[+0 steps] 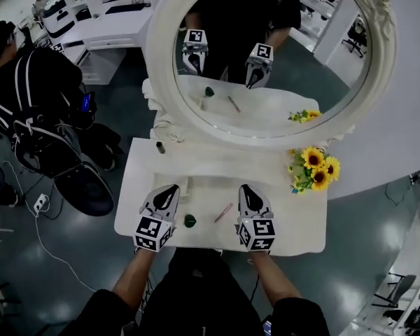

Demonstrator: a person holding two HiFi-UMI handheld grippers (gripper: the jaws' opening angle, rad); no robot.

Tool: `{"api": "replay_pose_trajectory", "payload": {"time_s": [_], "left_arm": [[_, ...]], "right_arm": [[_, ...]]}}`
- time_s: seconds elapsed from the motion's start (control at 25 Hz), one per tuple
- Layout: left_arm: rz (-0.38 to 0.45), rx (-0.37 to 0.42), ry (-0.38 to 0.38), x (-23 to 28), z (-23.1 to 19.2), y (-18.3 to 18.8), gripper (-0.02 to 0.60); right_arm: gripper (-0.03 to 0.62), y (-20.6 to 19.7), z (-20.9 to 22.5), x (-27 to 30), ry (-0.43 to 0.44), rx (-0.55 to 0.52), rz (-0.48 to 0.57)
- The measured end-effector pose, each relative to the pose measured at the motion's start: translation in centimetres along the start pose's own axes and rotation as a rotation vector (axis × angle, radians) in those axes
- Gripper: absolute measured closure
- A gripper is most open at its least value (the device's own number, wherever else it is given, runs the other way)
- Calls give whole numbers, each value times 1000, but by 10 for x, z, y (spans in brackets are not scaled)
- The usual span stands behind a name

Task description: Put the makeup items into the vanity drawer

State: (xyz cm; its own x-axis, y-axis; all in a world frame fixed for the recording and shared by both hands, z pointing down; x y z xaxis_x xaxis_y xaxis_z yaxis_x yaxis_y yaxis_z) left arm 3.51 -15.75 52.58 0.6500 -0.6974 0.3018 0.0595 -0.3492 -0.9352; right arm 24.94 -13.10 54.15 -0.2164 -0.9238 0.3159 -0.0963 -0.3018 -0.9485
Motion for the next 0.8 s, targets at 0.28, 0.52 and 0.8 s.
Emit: {"api": "replay_pose_trajectory", "payload": {"time_s": [0.28,0.52,0.8], "left_arm": [[-49,-18,-23,-3,-9,-22,558],[-88,-36,-25,-13,-14,-41,558],[-107,-55,9,-27,-29,-54,558]], "right_arm": [[419,-99,-21,11,8,88,-286],[381,-181,-48,24,19,165,-499],[375,-225,-53,35,-55,168,-643]]}}
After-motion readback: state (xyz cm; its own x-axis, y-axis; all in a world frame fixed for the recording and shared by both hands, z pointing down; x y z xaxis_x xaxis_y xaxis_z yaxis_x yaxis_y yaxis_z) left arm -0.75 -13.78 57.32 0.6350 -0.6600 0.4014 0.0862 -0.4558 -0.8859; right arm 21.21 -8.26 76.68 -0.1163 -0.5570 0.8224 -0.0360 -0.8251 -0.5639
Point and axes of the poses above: the fingertips, and each gripper's own axes: x forward along the fingers, z to its right, y out of its top, the point moved 2 cm from there along -x, backward along the fingers, and after that the axes turned 9 degrees about -x, right-handed, at the moved point
